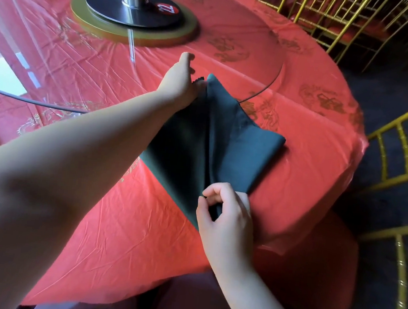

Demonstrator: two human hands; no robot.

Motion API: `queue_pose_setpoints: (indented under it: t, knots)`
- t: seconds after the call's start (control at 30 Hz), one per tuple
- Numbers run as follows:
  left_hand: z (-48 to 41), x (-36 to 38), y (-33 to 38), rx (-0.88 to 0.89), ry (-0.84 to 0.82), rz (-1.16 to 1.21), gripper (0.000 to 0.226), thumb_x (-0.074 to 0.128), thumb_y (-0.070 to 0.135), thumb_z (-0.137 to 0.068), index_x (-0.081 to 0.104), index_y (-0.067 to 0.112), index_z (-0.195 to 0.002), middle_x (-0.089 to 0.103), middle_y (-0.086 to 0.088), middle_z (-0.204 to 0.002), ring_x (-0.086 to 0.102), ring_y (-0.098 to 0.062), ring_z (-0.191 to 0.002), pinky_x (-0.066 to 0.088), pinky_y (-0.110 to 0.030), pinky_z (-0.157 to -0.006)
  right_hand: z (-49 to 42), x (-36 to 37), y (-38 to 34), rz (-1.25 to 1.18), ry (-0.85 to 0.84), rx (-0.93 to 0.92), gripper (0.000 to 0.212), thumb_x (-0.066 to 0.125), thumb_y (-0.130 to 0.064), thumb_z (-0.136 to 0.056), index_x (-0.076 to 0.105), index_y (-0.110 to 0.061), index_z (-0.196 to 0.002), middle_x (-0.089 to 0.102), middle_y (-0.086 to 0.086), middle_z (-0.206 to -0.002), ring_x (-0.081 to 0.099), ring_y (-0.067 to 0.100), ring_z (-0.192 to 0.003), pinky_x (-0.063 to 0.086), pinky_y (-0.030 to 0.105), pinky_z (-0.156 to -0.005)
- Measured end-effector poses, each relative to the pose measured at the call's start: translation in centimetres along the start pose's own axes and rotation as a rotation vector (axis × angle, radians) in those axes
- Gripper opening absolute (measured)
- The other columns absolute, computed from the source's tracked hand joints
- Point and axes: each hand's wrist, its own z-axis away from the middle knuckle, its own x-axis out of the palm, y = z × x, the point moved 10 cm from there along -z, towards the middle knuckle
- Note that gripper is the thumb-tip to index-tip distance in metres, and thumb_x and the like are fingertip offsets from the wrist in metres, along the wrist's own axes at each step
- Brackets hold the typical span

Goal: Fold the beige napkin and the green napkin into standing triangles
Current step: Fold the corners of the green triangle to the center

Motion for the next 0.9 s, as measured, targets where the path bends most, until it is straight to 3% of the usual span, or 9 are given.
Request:
queue_pose_setpoints:
  t: [0.07,0.13,0.2,0.27,0.33,0.37,0.43,0.6,0.9]
  knots:
    - [2.3,-2.0,2.0,0.170,0.066,-0.167,0.042,0.054,0.028,-0.087,0.046,0.013,-0.126,0.060,-0.005,-0.121,0.053,-0.027,-0.114,0.033,-0.036,-0.096,0.0,-0.1,0.0,-0.001,0.016,0.004,0.018,0.064,-0.013,-0.075,0.052,-0.024,-0.081,0.058,-0.014,-0.072,0.044,0.009,-0.077,0.037,0.017,-0.069]
    - [6.0,-3.5,3.8,0.346,0.072,-0.275,0.028,0.045,0.030,-0.084,0.060,0.020,-0.106,0.067,0.003,-0.105,0.058,-0.028,-0.102,0.034,-0.038,-0.090,0.0,-0.1,0.0,0.005,0.020,-0.004,0.018,0.064,-0.011,-0.075,0.053,-0.023,-0.081,0.058,-0.012,-0.072,0.044,0.009,-0.076,0.037,0.018,-0.069]
    - [10.5,-3.4,4.7,0.519,-0.037,-0.320,0.029,0.041,0.031,-0.084,0.066,0.019,-0.091,0.069,0.000,-0.089,0.061,-0.030,-0.085,0.043,-0.039,-0.080,0.0,-0.1,0.0,0.008,0.014,-0.011,0.017,0.064,-0.011,-0.075,0.053,-0.023,-0.081,0.059,-0.010,-0.071,0.043,0.010,-0.076,0.036,0.019,-0.069]
    - [14.9,-2.1,4.6,0.640,-0.194,-0.339,0.032,0.039,0.030,-0.088,0.067,0.014,-0.091,0.070,-0.004,-0.088,0.063,-0.029,-0.084,0.048,-0.041,-0.076,-0.1,-0.1,0.2,-0.001,0.004,0.007,0.015,0.064,-0.013,-0.075,0.054,-0.023,-0.081,0.059,-0.010,-0.070,0.043,0.009,-0.076,0.035,0.019,-0.069]
    - [18.2,-0.5,3.5,0.625,-0.328,-0.351,0.044,0.034,0.036,-0.091,0.064,0.012,-0.112,0.066,-0.005,-0.115,0.059,-0.025,-0.111,0.044,-0.040,-0.098,-0.2,-0.1,0.3,-0.007,-0.001,0.028,0.014,0.066,-0.014,-0.076,0.055,-0.022,-0.081,0.054,-0.016,-0.069,0.042,0.007,-0.075,0.032,0.017,-0.068]
    - [19.3,0.2,2.8,0.584,-0.373,-0.380,0.054,0.028,0.042,-0.092,0.056,0.013,-0.127,0.056,-0.002,-0.133,0.047,-0.021,-0.127,0.031,-0.038,-0.109,-0.2,-0.2,0.4,-0.008,-0.003,0.033,0.015,0.067,-0.014,-0.076,0.056,-0.022,-0.082,0.051,-0.019,-0.068,0.042,0.007,-0.075,0.031,0.016,-0.067]
    - [20.8,1.3,1.6,0.526,-0.419,-0.469,0.070,0.009,0.056,-0.091,0.031,0.017,-0.144,0.031,0.004,-0.150,0.023,-0.016,-0.140,0.007,-0.037,-0.112,-0.3,-0.3,0.4,-0.016,-0.008,0.042,0.016,0.069,-0.013,-0.077,0.056,-0.022,-0.082,0.051,-0.020,-0.068,0.044,0.009,-0.074,0.030,0.016,-0.067]
    - [21.0,2.5,0.2,0.432,-0.467,-0.575,0.089,-0.021,0.069,-0.073,-0.002,0.024,-0.148,-0.002,0.010,-0.156,-0.007,-0.009,-0.141,-0.011,-0.036,-0.113,-0.4,-0.3,0.6,-0.038,-0.017,0.065,0.025,0.070,-0.014,-0.078,0.050,-0.028,-0.082,0.057,-0.014,-0.071,0.051,0.014,-0.075,0.031,0.019,-0.067]
    - [21.5,3.6,1.4,0.450,-0.487,-0.608,0.090,-0.012,0.072,-0.074,-0.006,0.021,-0.148,-0.006,0.007,-0.156,-0.009,-0.012,-0.143,-0.011,-0.039,-0.114,-0.9,-0.3,0.9,-0.065,-0.034,0.120,0.027,0.068,-0.013,-0.079,0.047,-0.030,-0.081,0.054,-0.017,-0.067,0.059,0.016,-0.077,0.042,0.027,-0.069]
